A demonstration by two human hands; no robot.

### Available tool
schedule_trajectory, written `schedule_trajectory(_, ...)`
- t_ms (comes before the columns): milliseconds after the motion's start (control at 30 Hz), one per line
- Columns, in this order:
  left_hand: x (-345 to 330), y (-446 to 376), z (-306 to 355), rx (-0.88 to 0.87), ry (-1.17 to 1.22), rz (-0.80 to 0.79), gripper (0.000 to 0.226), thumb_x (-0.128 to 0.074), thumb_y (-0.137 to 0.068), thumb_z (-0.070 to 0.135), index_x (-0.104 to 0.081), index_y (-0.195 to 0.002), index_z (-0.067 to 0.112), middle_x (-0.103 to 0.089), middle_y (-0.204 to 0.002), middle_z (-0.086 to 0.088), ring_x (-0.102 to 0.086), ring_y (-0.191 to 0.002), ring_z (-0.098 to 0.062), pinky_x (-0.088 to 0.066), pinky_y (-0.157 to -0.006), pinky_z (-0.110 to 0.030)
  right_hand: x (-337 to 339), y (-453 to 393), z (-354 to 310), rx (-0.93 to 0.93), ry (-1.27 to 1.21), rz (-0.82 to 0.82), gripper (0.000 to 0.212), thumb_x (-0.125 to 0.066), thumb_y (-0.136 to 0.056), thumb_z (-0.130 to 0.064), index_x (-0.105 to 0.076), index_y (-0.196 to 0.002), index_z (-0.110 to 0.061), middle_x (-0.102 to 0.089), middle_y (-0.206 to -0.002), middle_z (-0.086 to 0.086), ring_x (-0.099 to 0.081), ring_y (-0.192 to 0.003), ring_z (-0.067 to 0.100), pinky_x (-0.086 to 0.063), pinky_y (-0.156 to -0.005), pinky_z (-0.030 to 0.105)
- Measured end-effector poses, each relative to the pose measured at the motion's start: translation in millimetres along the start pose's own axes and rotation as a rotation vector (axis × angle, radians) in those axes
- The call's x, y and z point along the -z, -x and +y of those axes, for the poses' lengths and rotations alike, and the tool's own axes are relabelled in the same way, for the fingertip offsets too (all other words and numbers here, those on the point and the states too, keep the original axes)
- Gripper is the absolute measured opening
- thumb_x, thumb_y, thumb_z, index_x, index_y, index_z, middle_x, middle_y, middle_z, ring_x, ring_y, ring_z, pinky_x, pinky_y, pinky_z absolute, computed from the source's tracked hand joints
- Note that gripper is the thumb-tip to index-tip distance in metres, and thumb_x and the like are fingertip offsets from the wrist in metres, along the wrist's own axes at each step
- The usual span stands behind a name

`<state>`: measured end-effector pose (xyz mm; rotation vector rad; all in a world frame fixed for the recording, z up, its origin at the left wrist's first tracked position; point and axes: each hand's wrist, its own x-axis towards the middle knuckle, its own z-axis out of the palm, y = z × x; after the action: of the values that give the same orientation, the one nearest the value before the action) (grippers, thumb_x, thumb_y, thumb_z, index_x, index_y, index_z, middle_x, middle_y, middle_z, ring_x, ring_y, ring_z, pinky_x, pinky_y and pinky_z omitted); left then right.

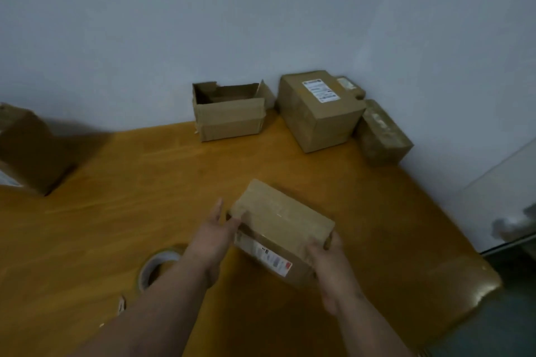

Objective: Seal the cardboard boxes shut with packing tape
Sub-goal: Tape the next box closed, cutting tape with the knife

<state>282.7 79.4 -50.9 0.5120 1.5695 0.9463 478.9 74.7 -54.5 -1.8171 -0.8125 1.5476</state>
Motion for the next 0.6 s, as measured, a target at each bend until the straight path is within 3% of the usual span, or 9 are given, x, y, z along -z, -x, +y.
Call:
schedule_trajectory(133, -16, -3, -19, 0.157, 0.108, 0.136, 0.089, -0.067, -0.091, 0.034, -0.006, -0.156, 0.033, -0.018, -0.162, -0.004, -0.029, -0.143, -0.036, -0.035, -0.11, -0.057, 22, -14, 0, 0.022, 0.092, 0.094, 0.097, -0.074, -0.085, -0.028, -0.008, -0.156, -0.038, -0.014, -0.161, 0.002, -0.029, -0.142, 0.035, -0.035, -0.108, 0.054)
schedule_trajectory(167, -20, -3, -26, 0.204, 0.113, 0.118, 0.089, -0.069, -0.089, 0.039, -0.01, -0.155, 0.034, -0.023, -0.16, -0.004, -0.032, -0.141, -0.036, -0.037, -0.108, -0.057, 24, -17, 0, 0.047, 0.082, 0.066, 0.093, -0.073, -0.086, -0.028, -0.012, -0.155, -0.038, -0.016, -0.161, 0.0, -0.032, -0.14, 0.033, -0.038, -0.105, 0.052)
schedule_trajectory(233, -31, -3, -34, 0.284, 0.141, 0.011, 0.081, -0.072, -0.082, 0.05, -0.028, -0.149, 0.038, -0.043, -0.147, 0.0, -0.044, -0.132, -0.035, -0.041, -0.104, -0.055, 25, -25, -4, 0.066, 0.041, -0.038, 0.067, -0.068, -0.09, -0.029, -0.033, -0.147, -0.032, -0.039, -0.149, 0.003, -0.05, -0.121, 0.023, -0.049, -0.086, 0.038)
schedule_trajectory(333, -50, -7, -32, 0.254, 0.218, -0.11, 0.038, -0.061, -0.094, 0.04, -0.046, -0.128, 0.038, -0.062, -0.116, 0.003, -0.059, -0.112, -0.03, -0.049, -0.096, -0.052, 27, -37, -7, 0.092, 0.156, -0.093, 0.028, -0.062, -0.095, -0.033, -0.053, -0.119, -0.021, -0.062, -0.118, 0.003, -0.06, -0.097, 0.014, -0.044, -0.067, 0.026)
schedule_trajectory(400, -66, -19, -30, 0.183, 0.213, -0.117, 0.03, -0.056, -0.098, 0.032, -0.048, -0.128, 0.032, -0.063, -0.115, 0.001, -0.06, -0.109, -0.027, -0.052, -0.092, -0.049, 32, -45, -11, 0.162, 0.187, -0.065, 0.02, -0.059, -0.097, -0.034, -0.055, -0.112, -0.022, -0.063, -0.109, 0.0, -0.062, -0.093, 0.013, -0.045, -0.064, 0.024)
schedule_trajectory(500, -100, -30, -9, 0.079, 0.125, -0.167, 0.043, -0.061, -0.096, 0.029, -0.044, -0.135, 0.024, -0.063, -0.117, 0.003, -0.061, -0.108, -0.023, -0.052, -0.095, -0.051, 49, -64, -27, 0.254, 0.163, 0.062, 0.015, -0.058, -0.097, -0.033, -0.055, -0.109, -0.024, -0.063, -0.105, -0.002, -0.061, -0.09, 0.012, -0.045, -0.064, 0.025)
schedule_trajectory(600, -146, -52, 15, 0.011, 0.008, -0.24, 0.041, -0.061, -0.095, 0.036, -0.041, -0.13, 0.033, -0.058, -0.108, 0.015, -0.059, -0.105, -0.015, -0.051, -0.099, -0.043, 77, -100, -52, 0.272, 0.093, 0.165, 0.018, -0.056, -0.098, -0.033, -0.053, -0.113, -0.023, -0.061, -0.106, 0.0, -0.06, -0.09, 0.014, -0.047, -0.065, 0.03)
